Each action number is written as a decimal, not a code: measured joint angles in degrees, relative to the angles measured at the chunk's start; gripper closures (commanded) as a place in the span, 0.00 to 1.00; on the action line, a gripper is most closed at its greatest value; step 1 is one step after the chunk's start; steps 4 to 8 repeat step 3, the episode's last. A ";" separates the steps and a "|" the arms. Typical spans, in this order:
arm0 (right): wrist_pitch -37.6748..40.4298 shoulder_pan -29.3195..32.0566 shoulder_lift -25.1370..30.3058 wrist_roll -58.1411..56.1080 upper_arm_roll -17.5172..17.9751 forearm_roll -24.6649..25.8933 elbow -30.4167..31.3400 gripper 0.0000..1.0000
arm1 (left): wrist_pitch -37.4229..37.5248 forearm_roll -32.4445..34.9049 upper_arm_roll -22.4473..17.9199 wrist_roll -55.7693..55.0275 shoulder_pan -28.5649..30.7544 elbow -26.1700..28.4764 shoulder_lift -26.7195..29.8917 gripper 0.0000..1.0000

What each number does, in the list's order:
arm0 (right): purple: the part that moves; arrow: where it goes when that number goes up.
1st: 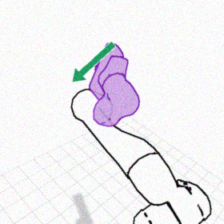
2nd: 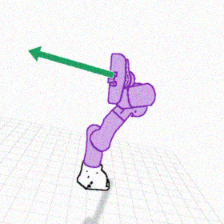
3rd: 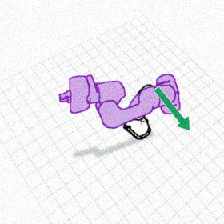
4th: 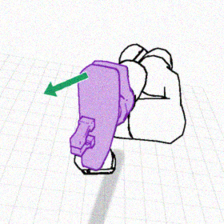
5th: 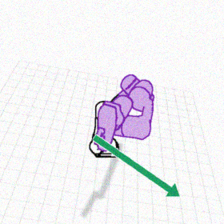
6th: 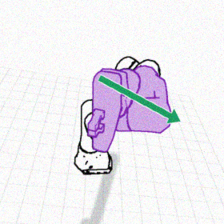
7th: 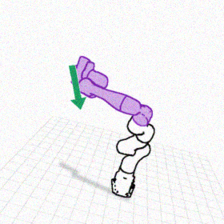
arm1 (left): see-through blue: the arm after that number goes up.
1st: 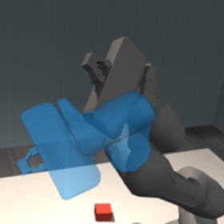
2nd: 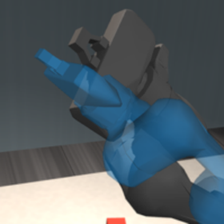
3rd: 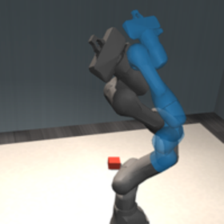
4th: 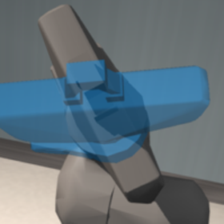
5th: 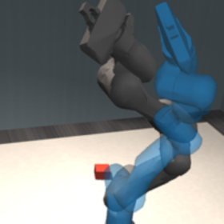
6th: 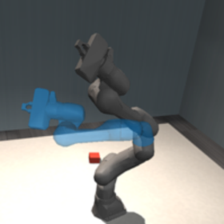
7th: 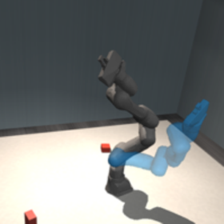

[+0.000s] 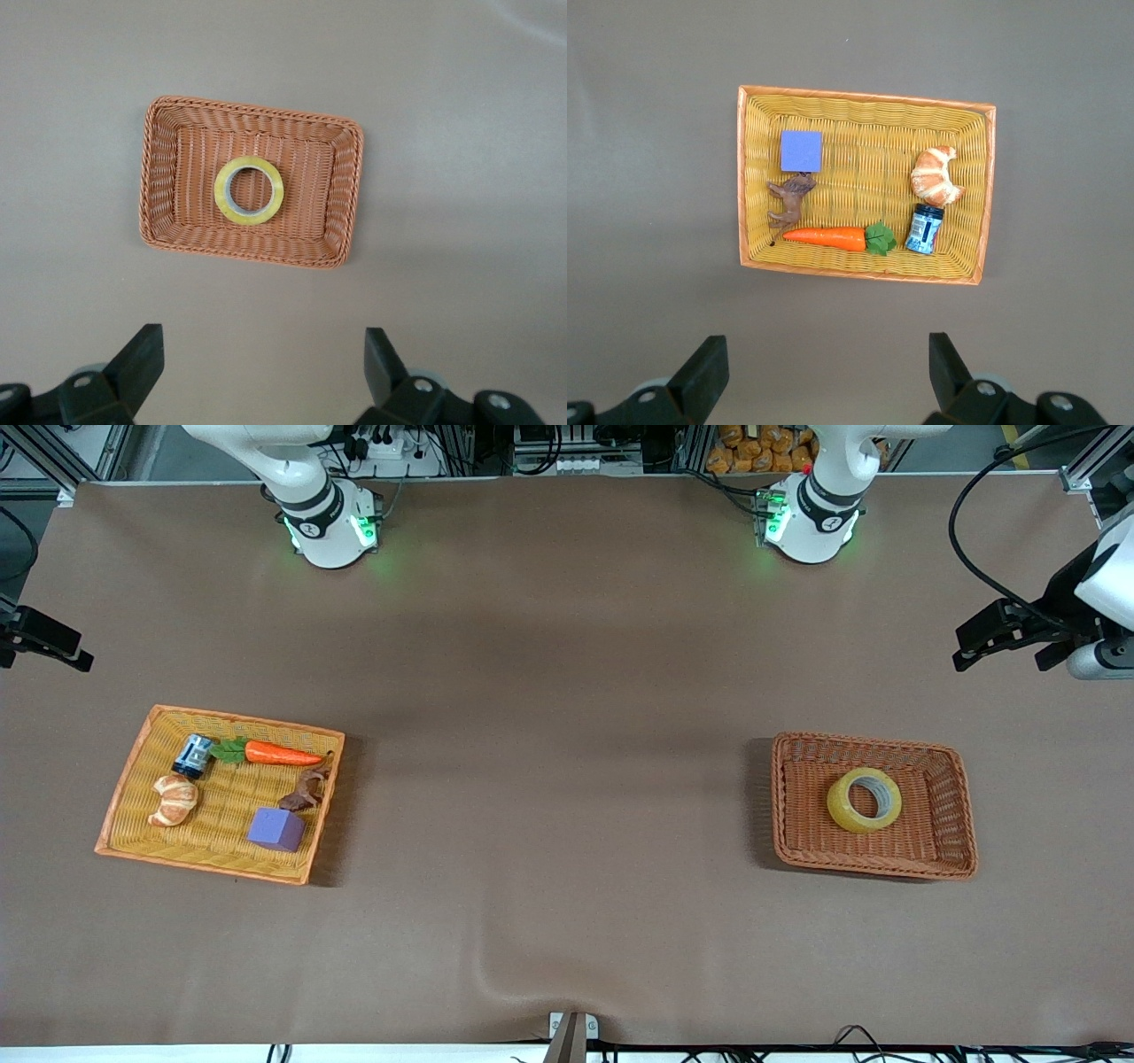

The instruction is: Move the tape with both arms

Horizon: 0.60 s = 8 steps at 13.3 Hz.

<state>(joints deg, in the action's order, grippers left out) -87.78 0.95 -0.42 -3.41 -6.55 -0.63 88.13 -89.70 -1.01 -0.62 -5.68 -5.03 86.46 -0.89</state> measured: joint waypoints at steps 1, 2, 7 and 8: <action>0.00 0.04 0.00 0.00 -0.03 0.00 0.00 0.00 | 0.07 0.39 -0.40 0.00 0.00 -0.07 0.00 0.00; 0.00 0.08 0.00 0.00 -0.05 0.00 0.00 0.00 | 0.12 0.92 -0.93 0.17 0.02 -0.11 0.00 0.00; 0.00 0.12 0.00 -0.04 -0.05 0.00 0.00 0.00 | 0.14 1.09 -1.34 0.62 0.02 -0.12 0.00 0.00; 0.00 0.12 0.00 -0.04 -0.05 0.00 0.00 0.00 | 0.14 1.09 -1.34 0.62 0.02 -0.12 0.00 0.00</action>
